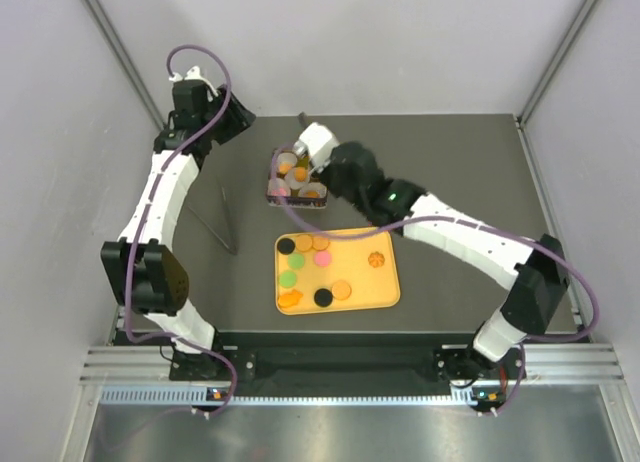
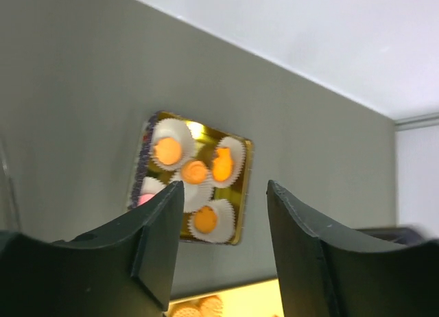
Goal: Pack the cookies
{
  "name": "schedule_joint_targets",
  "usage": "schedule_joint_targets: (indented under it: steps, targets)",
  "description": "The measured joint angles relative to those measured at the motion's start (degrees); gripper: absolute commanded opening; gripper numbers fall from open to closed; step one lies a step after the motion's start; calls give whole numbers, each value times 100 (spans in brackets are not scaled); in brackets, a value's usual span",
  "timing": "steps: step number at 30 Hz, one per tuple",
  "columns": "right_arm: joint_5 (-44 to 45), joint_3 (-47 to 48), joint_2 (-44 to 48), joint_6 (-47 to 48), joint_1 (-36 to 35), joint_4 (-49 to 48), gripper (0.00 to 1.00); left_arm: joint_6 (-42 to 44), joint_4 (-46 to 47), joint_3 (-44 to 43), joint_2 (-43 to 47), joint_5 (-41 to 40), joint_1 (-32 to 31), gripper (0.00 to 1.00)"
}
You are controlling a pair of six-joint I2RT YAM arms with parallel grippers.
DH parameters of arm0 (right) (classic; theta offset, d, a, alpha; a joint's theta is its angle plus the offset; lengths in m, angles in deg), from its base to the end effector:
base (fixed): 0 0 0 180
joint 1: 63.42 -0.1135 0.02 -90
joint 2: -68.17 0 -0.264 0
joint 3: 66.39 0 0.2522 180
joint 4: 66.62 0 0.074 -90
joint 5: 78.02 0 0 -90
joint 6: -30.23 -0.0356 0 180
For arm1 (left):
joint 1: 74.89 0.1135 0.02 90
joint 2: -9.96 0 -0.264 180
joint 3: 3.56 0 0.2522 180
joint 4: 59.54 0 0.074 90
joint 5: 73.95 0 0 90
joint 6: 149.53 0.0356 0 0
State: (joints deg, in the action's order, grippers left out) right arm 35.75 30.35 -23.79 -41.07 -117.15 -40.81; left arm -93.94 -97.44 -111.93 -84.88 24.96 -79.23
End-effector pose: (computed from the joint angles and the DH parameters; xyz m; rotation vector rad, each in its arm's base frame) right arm 0.2363 0.2977 0.3601 -0.8942 1.6826 0.0114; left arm 0.3854 -0.0348 0.3905 -0.4296 1.9938 -0.5855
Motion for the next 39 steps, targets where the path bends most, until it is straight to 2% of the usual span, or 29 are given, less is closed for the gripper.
schedule_joint_targets:
  steps: [3,7,11,14,22,26,35,39]
  targets:
    - [-1443,361,-9,-907,890,457,0,2,109,225,-157,-162,2,54]
    - [-3425,586,-136,-2212,2079,483,0,20,195,531,-614,-280,-7,53]
    - [-5016,647,-608,-3471,2715,-98,0,107,332,625,-1248,-273,-15,61]
    - [-5899,647,-1102,-4400,2981,-688,0,162,487,629,-1631,-254,-31,62]
    - [-7025,647,-1965,-6048,3423,-1897,0,308,656,621,-2170,-286,-98,53]
    - [-7392,671,-2208,-6714,3560,-2671,0,317,763,680,-2232,-302,-140,43]
    - [-7764,669,-2529,-7549,3738,-3733,0,415,953,960,-2232,-306,-181,28]
    - [-7823,651,-2566,-7705,3781,-4000,0,470,1001,1019,-2218,-334,-199,17]
